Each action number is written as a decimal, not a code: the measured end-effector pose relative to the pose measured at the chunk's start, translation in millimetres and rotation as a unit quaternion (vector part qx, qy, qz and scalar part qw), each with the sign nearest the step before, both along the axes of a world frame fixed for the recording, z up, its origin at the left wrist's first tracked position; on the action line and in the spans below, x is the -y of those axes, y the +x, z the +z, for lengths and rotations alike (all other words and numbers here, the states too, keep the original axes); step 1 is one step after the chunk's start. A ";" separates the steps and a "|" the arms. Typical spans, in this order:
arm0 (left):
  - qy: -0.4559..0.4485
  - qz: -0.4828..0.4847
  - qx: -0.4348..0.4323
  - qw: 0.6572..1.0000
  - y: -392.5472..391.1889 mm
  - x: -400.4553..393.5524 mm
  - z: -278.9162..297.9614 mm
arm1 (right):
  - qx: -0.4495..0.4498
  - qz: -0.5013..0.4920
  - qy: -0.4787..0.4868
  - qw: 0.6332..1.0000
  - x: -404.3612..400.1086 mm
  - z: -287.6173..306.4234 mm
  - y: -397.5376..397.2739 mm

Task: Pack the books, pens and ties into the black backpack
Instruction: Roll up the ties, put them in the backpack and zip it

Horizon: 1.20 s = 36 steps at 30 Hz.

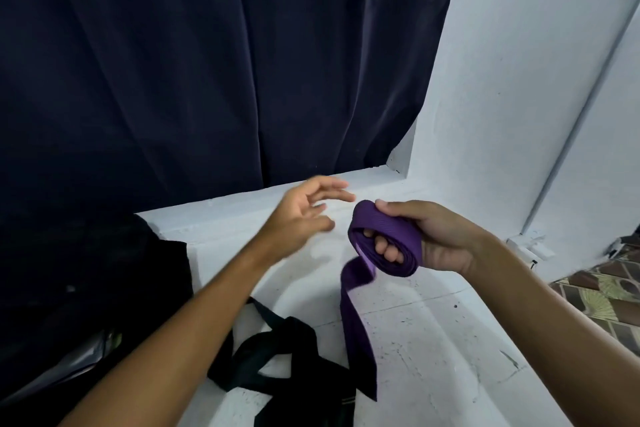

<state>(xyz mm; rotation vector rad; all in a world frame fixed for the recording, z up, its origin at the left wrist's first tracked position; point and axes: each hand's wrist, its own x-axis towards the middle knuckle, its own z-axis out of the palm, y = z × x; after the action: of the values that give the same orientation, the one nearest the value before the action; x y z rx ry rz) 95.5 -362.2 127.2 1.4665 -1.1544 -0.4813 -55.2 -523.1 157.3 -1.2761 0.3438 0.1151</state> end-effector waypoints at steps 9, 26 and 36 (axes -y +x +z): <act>-0.061 -0.116 -0.189 0.973 -20.7 9.9 -35.9 | 0.031 0.028 -0.007 0.999 -6.3 5.4 -2.1; -0.103 -0.088 -0.340 0.930 -25.3 9.0 -43.3 | 0.052 0.056 -0.029 0.997 -18.7 -2.2 0.9; -0.081 -0.006 -0.234 0.969 -20.8 -3.7 -31.7 | 0.039 0.015 -0.024 0.999 -15.8 -4.7 -3.9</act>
<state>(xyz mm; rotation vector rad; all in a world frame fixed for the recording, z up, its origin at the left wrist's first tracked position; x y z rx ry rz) 74.8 -358.6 95.5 1.1253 -0.8048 -0.6831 -59.1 -507.3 152.5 -1.3291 0.2621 0.0820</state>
